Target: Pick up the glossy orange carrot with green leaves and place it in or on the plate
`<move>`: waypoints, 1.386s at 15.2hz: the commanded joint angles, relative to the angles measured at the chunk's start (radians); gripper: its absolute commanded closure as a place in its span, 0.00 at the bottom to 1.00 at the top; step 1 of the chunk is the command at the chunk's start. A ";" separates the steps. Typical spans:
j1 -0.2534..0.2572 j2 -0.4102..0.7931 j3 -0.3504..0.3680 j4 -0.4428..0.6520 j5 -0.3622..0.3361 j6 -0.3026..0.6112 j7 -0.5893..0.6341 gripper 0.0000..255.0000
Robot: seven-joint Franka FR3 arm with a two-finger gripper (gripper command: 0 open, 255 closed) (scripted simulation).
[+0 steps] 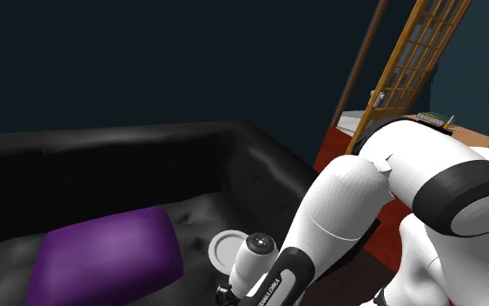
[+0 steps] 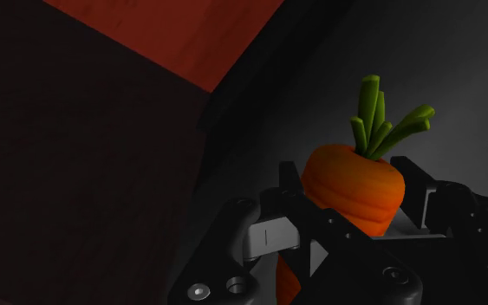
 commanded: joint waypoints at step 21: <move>0.274 -0.270 -0.317 -0.112 -0.243 -0.189 0.223 1.00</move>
